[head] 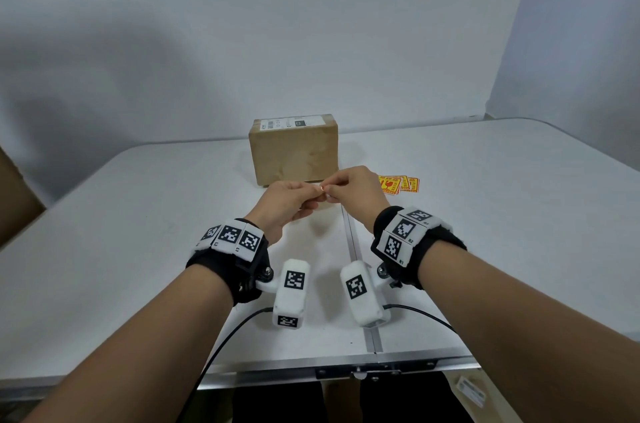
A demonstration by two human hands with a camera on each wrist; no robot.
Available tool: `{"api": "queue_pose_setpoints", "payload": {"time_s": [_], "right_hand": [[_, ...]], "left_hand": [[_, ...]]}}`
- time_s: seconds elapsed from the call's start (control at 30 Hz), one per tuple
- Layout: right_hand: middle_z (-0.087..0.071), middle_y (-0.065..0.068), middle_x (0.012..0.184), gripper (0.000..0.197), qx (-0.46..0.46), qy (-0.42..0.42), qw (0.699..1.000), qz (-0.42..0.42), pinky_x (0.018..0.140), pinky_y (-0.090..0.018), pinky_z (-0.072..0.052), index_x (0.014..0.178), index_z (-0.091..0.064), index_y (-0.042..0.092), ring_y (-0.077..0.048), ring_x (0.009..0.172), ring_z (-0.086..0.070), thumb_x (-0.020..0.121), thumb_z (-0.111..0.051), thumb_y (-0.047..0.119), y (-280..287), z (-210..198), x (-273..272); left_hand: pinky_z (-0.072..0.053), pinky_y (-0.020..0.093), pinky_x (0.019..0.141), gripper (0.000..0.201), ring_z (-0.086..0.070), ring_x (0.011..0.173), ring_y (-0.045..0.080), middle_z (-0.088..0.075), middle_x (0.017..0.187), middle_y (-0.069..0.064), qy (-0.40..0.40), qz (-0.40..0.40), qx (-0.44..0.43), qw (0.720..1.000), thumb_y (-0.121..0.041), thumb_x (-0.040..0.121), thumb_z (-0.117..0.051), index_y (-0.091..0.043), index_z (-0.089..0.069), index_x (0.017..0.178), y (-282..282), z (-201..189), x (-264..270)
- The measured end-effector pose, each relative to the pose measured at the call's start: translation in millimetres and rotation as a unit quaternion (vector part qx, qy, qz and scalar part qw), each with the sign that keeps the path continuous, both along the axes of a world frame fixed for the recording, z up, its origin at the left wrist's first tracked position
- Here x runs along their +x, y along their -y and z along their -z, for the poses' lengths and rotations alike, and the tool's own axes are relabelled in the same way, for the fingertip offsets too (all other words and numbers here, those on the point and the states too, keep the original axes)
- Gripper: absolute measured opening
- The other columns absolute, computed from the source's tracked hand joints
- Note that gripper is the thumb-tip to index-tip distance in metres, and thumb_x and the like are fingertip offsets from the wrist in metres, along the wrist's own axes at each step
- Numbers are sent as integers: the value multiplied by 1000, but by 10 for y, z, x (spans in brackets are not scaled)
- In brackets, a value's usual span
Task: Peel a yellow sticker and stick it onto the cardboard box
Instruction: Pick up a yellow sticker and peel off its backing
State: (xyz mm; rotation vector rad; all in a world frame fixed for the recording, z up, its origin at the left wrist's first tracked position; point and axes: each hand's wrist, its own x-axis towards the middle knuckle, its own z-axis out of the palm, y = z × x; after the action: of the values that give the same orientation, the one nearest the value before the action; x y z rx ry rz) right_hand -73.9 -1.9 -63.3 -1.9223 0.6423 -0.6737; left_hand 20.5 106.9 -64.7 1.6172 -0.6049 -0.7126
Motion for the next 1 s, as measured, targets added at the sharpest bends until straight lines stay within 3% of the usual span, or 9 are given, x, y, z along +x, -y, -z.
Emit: {"api": "queue_pose_setpoints", "payload": {"time_s": [0.33,0.43,0.67,0.9,1.0], "right_hand": [[-75,-16,83,13,15,-4,1000,-10,85,-39,-59,87,-76,7,-25,80,-72,80,-67,11,5,37,31],[-74,-18,87,11,72,-2,997,-13,85,-38,-59,85,-74,6,-20,71,-67,79,-69,14,11,30,50],[-72,-25,94,20,174,-9,984,-26,85,-37,-59,86,-72,-6,-25,80,-70,79,-71,13,33,32,64],[-68,-21,83,8,160,-28,986,-24,81,-40,-60,78,-71,-2,-27,72,-69,79,-68,5,19,-10,34],[-68,-16,79,9,143,-27,989,-30,82,-38,-60,73,-71,3,-23,72,-67,80,-66,4,37,-4,16]], "left_hand": [[-47,17,71,27,-54,70,7,-70,86,3,47,-25,3,999,-19,88,-64,3,-70,103,6,8,-21],[-46,16,69,28,-53,68,7,-69,82,2,53,-27,5,998,-19,87,-65,5,-70,102,6,-7,-17],[-44,16,66,27,-52,67,8,-67,79,3,76,-17,20,997,-17,87,-64,7,-70,97,-3,-26,-6],[-45,7,56,23,-52,63,7,-67,81,7,93,-8,35,995,-13,87,-60,6,-70,95,-13,-41,-37],[-45,12,63,24,-52,65,6,-68,81,3,92,-6,38,995,-15,88,-61,5,-70,98,-29,-61,-32]]}}
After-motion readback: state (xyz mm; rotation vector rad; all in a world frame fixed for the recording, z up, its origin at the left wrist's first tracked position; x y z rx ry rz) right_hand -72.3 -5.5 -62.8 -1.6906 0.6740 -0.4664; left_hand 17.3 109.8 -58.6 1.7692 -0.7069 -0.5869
